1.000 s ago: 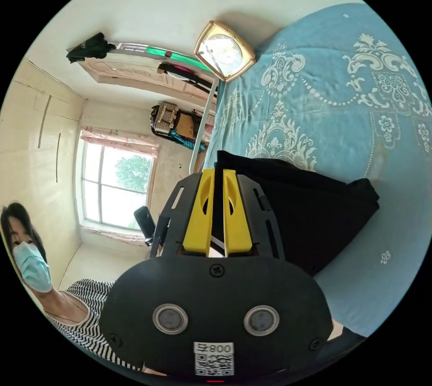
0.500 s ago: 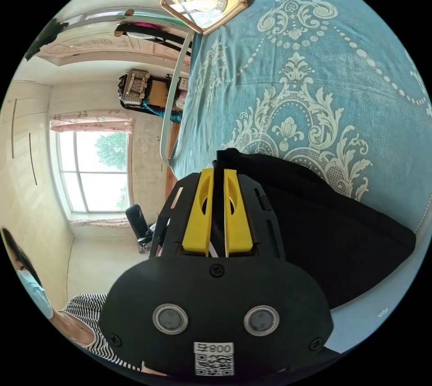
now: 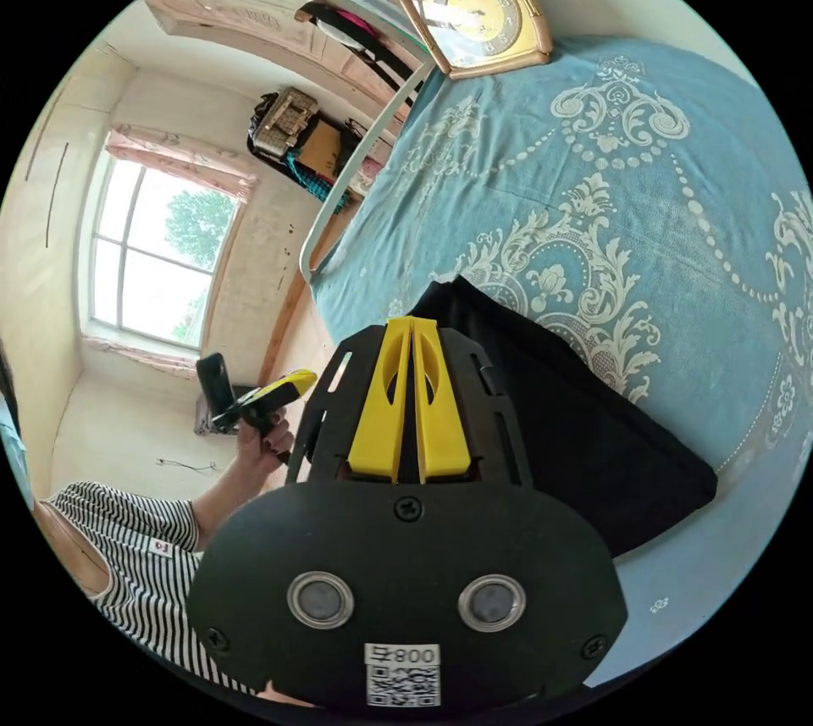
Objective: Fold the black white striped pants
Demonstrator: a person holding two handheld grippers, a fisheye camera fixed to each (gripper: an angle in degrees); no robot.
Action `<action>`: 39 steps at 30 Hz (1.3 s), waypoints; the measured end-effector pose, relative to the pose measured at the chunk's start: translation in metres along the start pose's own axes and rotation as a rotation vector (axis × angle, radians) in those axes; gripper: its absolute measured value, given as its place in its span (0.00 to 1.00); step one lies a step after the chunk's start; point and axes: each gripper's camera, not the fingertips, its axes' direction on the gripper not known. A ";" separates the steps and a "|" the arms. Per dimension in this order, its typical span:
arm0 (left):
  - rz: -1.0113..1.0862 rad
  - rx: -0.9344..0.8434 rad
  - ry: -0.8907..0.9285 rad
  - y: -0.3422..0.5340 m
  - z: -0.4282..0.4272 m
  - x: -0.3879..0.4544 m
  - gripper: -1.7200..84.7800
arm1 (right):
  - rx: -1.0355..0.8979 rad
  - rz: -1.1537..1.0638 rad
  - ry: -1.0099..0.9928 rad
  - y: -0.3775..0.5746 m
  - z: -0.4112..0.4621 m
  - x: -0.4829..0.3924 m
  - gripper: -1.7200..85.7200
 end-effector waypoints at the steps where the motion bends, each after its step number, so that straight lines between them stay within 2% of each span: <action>1: 0.022 0.004 0.014 0.001 0.001 0.004 0.03 | -0.034 -0.023 0.047 -0.004 0.015 -0.003 0.02; 5: 0.106 -0.124 -0.069 0.000 0.038 0.023 0.02 | -0.185 -0.092 0.283 -0.022 0.079 -0.012 0.02; 8: 0.085 -0.203 -0.186 0.004 0.063 0.016 0.02 | -0.266 -0.135 0.389 -0.030 0.116 -0.015 0.02; 11: 0.058 -0.212 -0.192 0.011 0.071 0.008 0.02 | -0.285 -0.179 0.422 -0.031 0.135 -0.016 0.02; 19: 0.073 -0.223 -0.192 0.021 0.079 0.016 0.02 | -0.254 -0.210 0.314 -0.026 0.124 -0.012 0.02; 23: 0.125 -0.177 -0.244 0.026 0.074 0.037 0.02 | -0.171 -0.232 0.385 -0.027 0.118 -0.017 0.02; 27: 0.143 -0.231 -0.312 0.034 0.092 0.044 0.02 | -0.268 -0.164 0.374 -0.047 0.141 0.006 0.02; 30: 0.116 -0.225 -0.295 0.038 0.097 0.044 0.02 | -0.286 -0.120 0.329 -0.056 0.141 0.019 0.02; 33: 0.092 -0.216 -0.258 0.043 0.100 0.045 0.02 | -0.264 -0.122 0.292 -0.051 0.125 0.024 0.02; 39: 0.070 -0.145 -0.231 0.059 0.091 0.064 0.02 | -0.105 -0.078 0.143 -0.003 0.038 0.039 0.02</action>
